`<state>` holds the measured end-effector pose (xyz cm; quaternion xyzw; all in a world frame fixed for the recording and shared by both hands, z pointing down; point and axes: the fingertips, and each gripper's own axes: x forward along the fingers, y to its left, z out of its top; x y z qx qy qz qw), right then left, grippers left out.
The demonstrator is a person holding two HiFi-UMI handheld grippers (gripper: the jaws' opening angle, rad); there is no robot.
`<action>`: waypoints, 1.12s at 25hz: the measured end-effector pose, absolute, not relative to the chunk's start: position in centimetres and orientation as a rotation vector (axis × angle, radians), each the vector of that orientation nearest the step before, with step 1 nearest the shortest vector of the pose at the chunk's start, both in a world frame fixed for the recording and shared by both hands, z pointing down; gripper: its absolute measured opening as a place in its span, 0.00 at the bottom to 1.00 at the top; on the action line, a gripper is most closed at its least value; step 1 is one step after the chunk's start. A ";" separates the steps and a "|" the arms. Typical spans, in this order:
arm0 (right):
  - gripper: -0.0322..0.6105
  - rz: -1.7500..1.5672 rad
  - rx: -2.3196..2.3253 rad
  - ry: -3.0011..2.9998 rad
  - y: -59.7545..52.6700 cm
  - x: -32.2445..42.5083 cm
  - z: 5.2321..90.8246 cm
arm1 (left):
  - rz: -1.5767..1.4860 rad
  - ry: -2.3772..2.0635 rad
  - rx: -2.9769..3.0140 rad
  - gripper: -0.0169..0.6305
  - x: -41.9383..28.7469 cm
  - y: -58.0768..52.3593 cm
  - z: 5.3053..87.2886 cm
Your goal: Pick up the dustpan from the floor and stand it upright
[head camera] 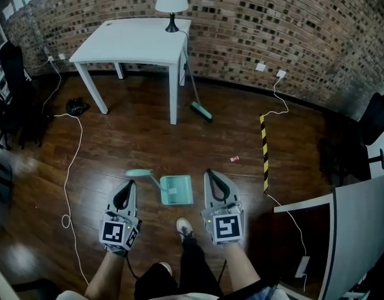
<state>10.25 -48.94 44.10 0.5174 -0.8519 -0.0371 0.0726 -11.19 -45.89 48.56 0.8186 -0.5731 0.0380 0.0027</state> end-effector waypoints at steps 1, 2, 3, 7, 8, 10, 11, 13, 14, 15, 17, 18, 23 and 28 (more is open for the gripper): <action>0.02 -0.123 1.548 -2.561 -48.2 9.7 42.2 | 0.115 -1.798 2.586 0.02 -11.4 -45.2 46.3; 0.02 -0.137 1.543 -2.565 -47.4 9.1 40.3 | 0.108 -1.802 2.606 0.02 -11.7 -44.5 44.0; 0.02 -0.147 1.546 -2.576 -46.6 8.6 38.5 | 0.098 -1.807 2.623 0.02 -12.1 -43.9 41.8; 0.02 -0.136 1.629 -2.657 -42.3 8.3 33.4 | 0.052 -1.837 2.657 0.02 -13.3 -39.8 35.2; 0.02 -0.157 1.647 -2.664 -41.3 8.4 32.3 | 0.046 -1.838 2.677 0.02 -13.5 -38.8 33.7; 0.02 -0.194 1.667 -2.659 -39.0 8.5 29.8 | 0.029 -1.830 2.718 0.02 -13.8 -36.9 31.2; 0.02 -0.205 1.676 -2.654 -37.9 8.6 28.6 | 0.015 -1.827 2.729 0.02 -13.9 -36.1 30.1; 0.02 -0.214 1.688 -2.642 -36.1 8.6 26.4 | -0.010 -1.833 2.729 0.02 -14.4 -34.6 28.4; 0.02 -0.219 1.689 -2.640 -35.4 8.5 25.6 | -0.017 -1.840 2.728 0.02 -14.7 -34.0 27.7; 0.02 -0.225 1.687 -2.643 -34.8 8.3 24.9 | -0.019 -1.844 2.729 0.02 -14.8 -33.5 27.3; 0.02 -0.222 1.682 -2.656 -33.7 8.3 24.2 | -0.007 -1.844 2.738 0.02 -14.6 -32.3 27.1; 0.02 -0.212 1.683 -2.664 -33.2 8.5 24.0 | 0.001 -1.842 2.744 0.02 -14.4 -31.8 27.1; 0.02 -0.241 1.660 -2.706 -32.8 8.8 21.6 | -0.040 -1.861 2.734 0.02 -13.7 -30.8 25.2; 0.02 -0.316 1.667 -2.737 -32.2 8.8 18.8 | -0.071 -1.885 2.774 0.02 -12.6 -30.4 23.1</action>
